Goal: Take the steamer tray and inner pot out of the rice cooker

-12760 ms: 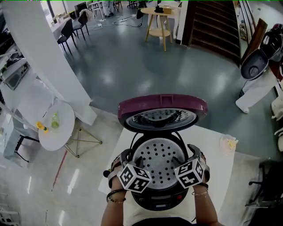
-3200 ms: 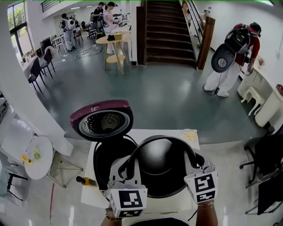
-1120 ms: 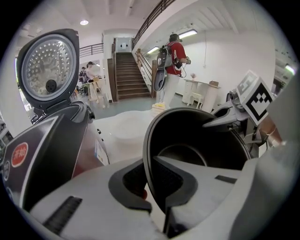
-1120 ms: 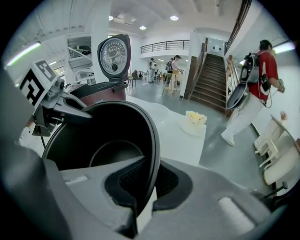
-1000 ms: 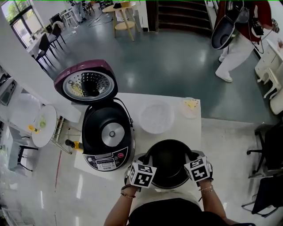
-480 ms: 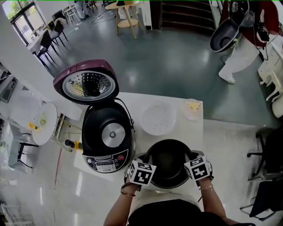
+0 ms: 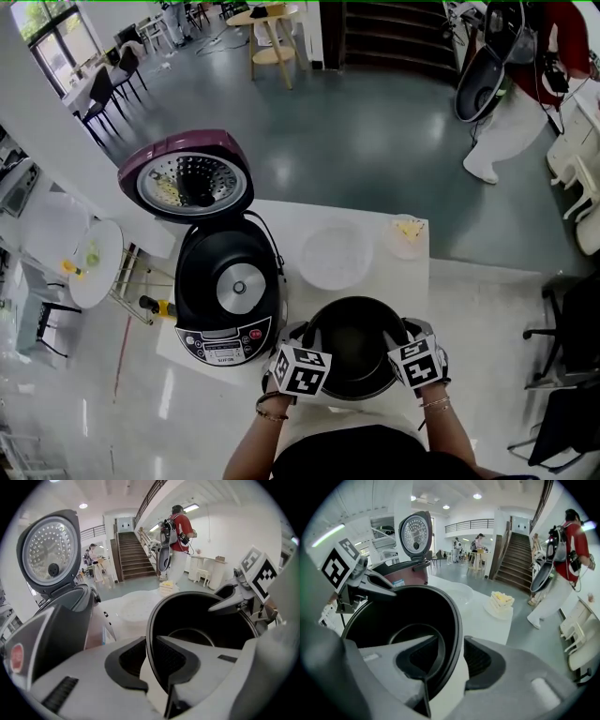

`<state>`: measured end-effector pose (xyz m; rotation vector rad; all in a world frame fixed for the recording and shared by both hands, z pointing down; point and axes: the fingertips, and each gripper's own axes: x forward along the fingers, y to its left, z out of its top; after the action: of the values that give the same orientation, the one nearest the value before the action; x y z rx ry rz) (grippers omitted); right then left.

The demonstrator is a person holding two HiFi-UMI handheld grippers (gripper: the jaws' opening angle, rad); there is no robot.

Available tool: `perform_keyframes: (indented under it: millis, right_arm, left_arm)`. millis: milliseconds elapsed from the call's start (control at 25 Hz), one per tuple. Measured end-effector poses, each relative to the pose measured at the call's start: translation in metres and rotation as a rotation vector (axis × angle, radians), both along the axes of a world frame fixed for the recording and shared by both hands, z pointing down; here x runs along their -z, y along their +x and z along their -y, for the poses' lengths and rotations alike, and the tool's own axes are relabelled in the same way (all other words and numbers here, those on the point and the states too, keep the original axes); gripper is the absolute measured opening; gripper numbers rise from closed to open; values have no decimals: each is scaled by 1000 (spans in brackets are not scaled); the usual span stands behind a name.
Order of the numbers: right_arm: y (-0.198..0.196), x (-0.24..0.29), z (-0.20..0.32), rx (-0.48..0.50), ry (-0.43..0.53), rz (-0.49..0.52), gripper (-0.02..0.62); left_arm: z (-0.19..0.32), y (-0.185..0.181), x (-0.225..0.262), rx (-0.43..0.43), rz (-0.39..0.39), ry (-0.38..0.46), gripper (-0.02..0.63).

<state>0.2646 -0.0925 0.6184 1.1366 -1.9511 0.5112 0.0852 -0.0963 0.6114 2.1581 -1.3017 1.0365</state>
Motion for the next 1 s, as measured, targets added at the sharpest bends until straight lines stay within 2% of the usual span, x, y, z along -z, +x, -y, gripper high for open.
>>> perform_keyframes:
  millis: [80,240,360,480,560,720,800,1000]
  right_arm:
    - [1,14,2,-4,66,12,184]
    - [9,58,7,-24,225,75,186]
    - [9,93,7,-36,345,137,186]
    - [7,125,4,-37,457,193,183]
    - [7,142,0,-41,515,229,153]
    - [0,160,-13,-18,583,257,73]
    - [-3,166,-21,-9,597,306,3]
    - [-10,176,-35,-28,593,431,2]
  left_arm:
    - [3,-2,18,14,-4,67,64]
    - [12,-2,74,40,-14,257,64]
    - [16,-14,119,114,-66,405,64]
    - [14,-27,153,164,-125,508,64]
    - [8,-28,167,164,-188,542,64]
    - [-9,-22,182,141,-355,548,48]
    - [-16,-21,183,145,-363,559,22]
    - [-28,-21,185,154,-358,572,3]
